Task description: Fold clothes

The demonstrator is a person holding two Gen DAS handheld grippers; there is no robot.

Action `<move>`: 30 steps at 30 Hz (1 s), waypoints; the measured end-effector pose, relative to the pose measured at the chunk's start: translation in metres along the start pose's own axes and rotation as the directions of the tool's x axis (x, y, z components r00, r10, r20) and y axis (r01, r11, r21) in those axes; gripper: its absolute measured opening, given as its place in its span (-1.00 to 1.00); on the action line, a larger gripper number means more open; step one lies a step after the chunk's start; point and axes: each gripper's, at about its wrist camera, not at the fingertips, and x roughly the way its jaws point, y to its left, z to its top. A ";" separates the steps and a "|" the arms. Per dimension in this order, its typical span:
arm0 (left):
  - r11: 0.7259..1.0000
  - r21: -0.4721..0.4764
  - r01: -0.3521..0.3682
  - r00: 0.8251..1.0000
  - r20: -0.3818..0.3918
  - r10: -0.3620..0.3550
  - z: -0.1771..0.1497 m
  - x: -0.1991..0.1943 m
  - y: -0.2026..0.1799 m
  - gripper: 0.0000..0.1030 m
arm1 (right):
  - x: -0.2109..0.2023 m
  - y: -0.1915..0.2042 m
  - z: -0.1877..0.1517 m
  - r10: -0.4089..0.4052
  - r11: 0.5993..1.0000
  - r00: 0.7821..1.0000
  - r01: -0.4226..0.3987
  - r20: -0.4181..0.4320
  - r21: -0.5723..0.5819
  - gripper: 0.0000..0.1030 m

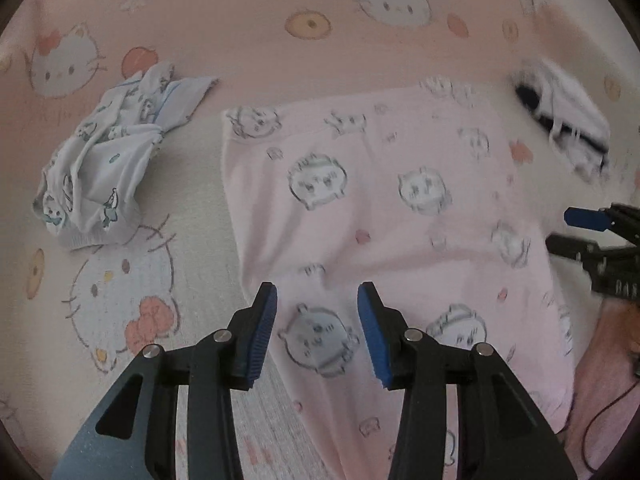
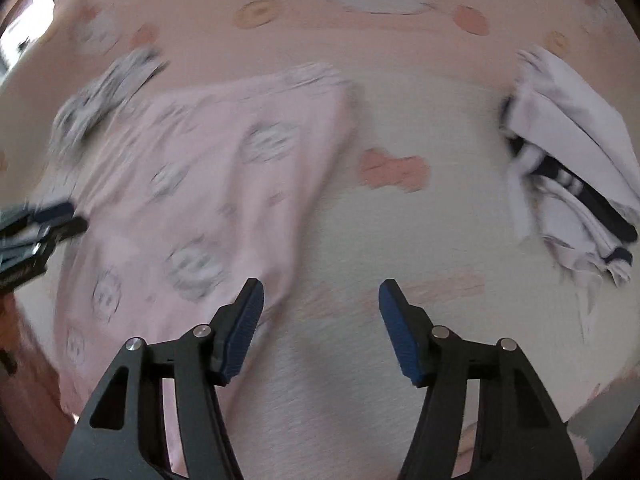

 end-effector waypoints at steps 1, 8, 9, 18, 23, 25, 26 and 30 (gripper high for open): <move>1.000 0.011 -0.008 1.000 -0.007 0.009 -0.002 0.000 -0.004 -0.13 | 0.002 0.010 -0.005 0.006 0.999 1.000 -0.007 -0.019 -0.041 0.20; 1.000 -0.017 -0.022 0.999 -0.044 0.022 -0.009 -0.002 0.001 -0.13 | -0.006 0.002 -0.039 -0.221 0.973 0.974 0.217 -0.047 -0.084 0.42; 0.999 -0.023 -0.022 0.999 -0.049 0.021 -0.011 -0.002 0.002 -0.13 | -0.009 -0.002 -0.042 -0.234 0.971 0.971 0.230 -0.047 -0.066 0.39; 0.997 0.069 0.034 0.994 -0.109 -0.026 -0.028 0.000 -0.023 -0.13 | -0.013 0.043 -0.053 -0.108 0.982 0.994 0.107 0.002 -0.153 0.26; 0.993 0.102 -0.051 0.989 -0.131 0.065 -0.046 -0.010 -0.016 0.36 | -0.024 0.020 -0.077 -0.204 0.974 0.979 0.202 -0.011 -0.108 0.37; 0.996 0.079 -0.046 0.992 -0.116 0.055 -0.051 -0.020 -0.015 0.34 | -0.030 0.009 -0.085 -0.238 0.968 0.971 0.236 -0.014 -0.082 0.33; 0.996 0.083 -0.038 0.994 -0.101 0.046 -0.053 -0.026 -0.018 0.33 | -0.034 0.004 -0.087 -0.217 0.974 0.976 0.216 -0.007 -0.061 0.31; 0.982 0.175 0.072 0.995 -0.084 -0.058 -0.066 -0.039 -0.059 0.33 | -0.055 0.011 -0.088 -0.037 0.999 0.997 0.039 0.065 -0.035 0.33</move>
